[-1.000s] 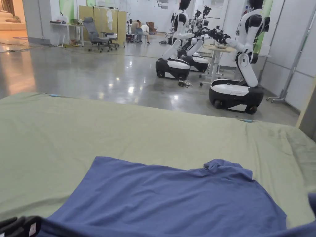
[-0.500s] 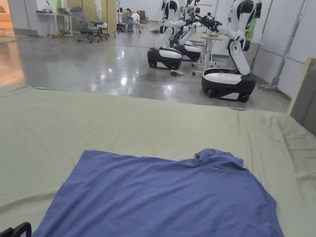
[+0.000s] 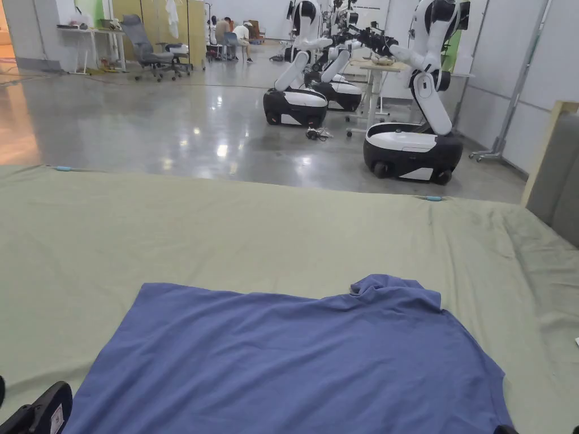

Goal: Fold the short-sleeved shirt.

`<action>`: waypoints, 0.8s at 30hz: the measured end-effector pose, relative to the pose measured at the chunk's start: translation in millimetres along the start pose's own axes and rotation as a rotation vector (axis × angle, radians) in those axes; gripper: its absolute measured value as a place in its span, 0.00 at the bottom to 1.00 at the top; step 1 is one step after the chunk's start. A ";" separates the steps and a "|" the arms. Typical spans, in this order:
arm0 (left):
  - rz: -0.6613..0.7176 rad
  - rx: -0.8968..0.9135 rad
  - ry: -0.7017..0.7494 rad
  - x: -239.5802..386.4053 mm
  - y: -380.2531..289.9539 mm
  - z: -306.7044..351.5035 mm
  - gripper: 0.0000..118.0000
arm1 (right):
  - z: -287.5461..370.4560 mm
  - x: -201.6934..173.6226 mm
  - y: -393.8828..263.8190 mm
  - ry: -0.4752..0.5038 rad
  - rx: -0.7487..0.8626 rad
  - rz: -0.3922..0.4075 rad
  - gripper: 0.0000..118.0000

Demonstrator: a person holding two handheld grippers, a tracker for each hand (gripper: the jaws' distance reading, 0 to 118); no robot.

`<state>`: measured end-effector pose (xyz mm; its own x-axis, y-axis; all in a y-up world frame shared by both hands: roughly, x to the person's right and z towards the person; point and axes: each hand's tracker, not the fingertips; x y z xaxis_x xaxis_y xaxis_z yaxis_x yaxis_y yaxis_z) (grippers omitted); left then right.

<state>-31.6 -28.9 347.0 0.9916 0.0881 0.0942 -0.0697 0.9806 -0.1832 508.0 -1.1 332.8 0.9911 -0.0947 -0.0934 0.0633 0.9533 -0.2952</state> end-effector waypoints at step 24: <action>0.110 -0.196 0.076 -57.5 -28.4 22.2 0.03 | -11.6 -45.2 -10.0 0.030 -0.032 0.017 0.00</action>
<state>-89.0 -57.9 368.4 0.9850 0.1721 -0.0097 -0.1631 0.9123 -0.3756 461.2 -9.8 328.9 0.9880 -0.0880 -0.1269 0.0427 0.9453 -0.3233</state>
